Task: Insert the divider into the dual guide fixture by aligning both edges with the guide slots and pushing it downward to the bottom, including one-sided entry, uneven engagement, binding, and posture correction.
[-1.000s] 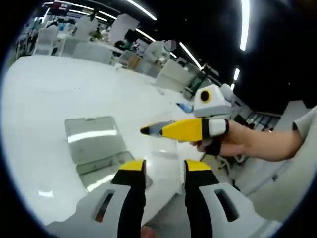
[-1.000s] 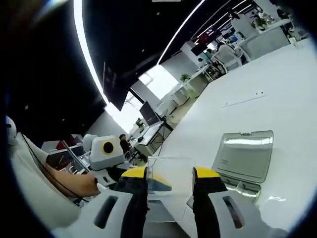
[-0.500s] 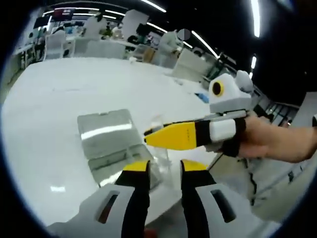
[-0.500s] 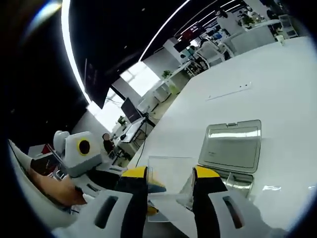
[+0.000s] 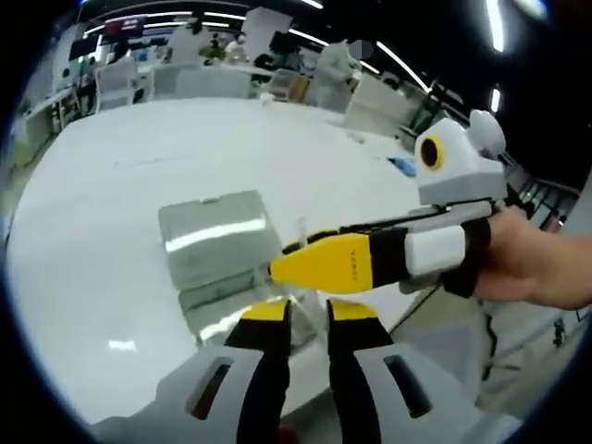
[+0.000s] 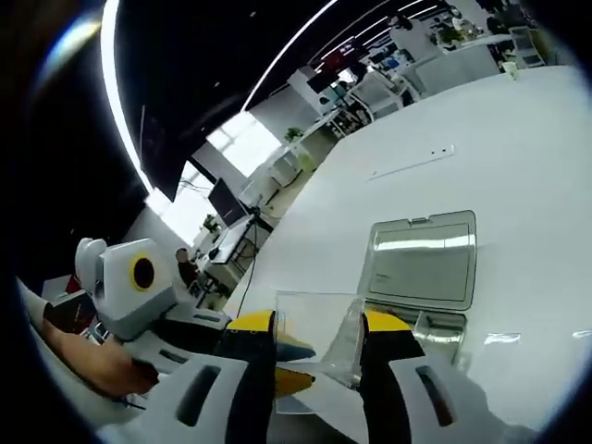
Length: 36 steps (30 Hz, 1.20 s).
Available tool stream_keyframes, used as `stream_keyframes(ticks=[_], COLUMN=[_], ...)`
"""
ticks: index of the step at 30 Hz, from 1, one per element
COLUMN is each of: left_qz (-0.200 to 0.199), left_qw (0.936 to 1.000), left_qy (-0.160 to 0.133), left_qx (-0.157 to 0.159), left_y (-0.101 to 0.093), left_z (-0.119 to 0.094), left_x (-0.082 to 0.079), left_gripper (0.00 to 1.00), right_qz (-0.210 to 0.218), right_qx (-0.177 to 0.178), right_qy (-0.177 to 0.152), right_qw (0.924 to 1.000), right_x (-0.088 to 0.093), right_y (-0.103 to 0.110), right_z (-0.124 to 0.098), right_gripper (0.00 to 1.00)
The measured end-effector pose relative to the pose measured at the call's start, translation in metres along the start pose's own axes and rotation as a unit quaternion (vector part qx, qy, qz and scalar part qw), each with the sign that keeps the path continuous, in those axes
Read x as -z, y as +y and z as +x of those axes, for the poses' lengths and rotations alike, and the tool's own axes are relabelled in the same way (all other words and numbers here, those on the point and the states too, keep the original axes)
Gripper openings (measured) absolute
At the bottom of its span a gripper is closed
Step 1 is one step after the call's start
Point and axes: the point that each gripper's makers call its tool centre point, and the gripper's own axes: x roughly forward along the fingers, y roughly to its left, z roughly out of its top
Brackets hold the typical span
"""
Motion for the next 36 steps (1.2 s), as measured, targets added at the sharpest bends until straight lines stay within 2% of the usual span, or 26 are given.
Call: stream_keyframes(ticks=[3,12,36], left_qz=[0.003,0.005,0.012], left_qw=[0.9999,0.9999,0.9994], left_qy=[0.006,0.011,0.031], left_qx=[-0.008,-0.004,-0.004], left_y=[0.001,-0.002,0.003], left_z=[0.002,0.004,0.007], left_x=[0.002,0.001,0.010], left_gripper=[0.10,0.06,0.03], right_qz=[0.000,0.012,0.028], right_qx=[0.009,0.030,0.042], right_qy=[0.002,0.000,0.008], right_qw=[1.0000,0.9995,0.9987], right_x=[0.002,0.005,0.011], right_y=[-0.003,-0.008,-0.009], right_z=[-0.001,-0.001,0.003], right_gripper=[0.31,0.31,0.31])
